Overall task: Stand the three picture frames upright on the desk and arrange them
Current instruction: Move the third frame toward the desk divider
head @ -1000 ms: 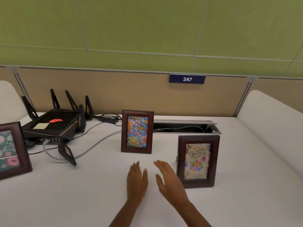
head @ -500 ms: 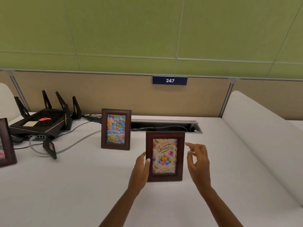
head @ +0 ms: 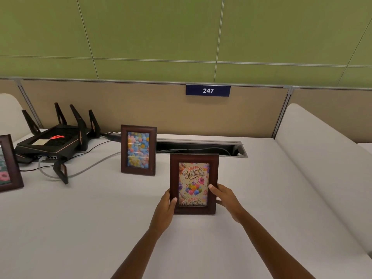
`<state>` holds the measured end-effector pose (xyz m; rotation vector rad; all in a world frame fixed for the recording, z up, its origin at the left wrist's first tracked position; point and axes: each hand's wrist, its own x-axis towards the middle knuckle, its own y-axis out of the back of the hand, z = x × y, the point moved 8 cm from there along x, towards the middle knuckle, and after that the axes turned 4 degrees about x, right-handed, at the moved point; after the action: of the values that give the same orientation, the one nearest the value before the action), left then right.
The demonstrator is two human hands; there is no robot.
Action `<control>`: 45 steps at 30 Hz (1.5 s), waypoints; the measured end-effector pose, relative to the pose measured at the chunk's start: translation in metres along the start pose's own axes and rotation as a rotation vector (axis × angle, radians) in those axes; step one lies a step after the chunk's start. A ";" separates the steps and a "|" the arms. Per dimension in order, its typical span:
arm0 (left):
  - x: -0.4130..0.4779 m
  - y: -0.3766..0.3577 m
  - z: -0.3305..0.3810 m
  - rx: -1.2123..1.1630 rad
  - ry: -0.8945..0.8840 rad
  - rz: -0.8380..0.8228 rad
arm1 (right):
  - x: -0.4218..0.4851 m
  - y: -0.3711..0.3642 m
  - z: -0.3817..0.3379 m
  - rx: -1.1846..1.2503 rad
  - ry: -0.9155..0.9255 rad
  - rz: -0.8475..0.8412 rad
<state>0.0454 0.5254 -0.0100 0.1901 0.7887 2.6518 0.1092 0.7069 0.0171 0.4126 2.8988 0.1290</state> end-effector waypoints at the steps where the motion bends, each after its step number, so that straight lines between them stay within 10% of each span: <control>1: 0.001 -0.001 -0.002 0.000 0.005 -0.009 | 0.003 -0.004 0.003 0.029 -0.021 -0.029; 20: 0.017 -0.013 0.005 -0.016 0.022 0.033 | 0.034 0.007 0.016 0.263 -0.072 -0.120; 45: 0.139 -0.192 0.147 -0.095 -0.025 -0.172 | 0.090 0.241 0.010 0.309 -0.007 0.167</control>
<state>0.0096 0.8012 0.0102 0.1241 0.6394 2.5127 0.0909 0.9635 0.0176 0.7047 2.8777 -0.2984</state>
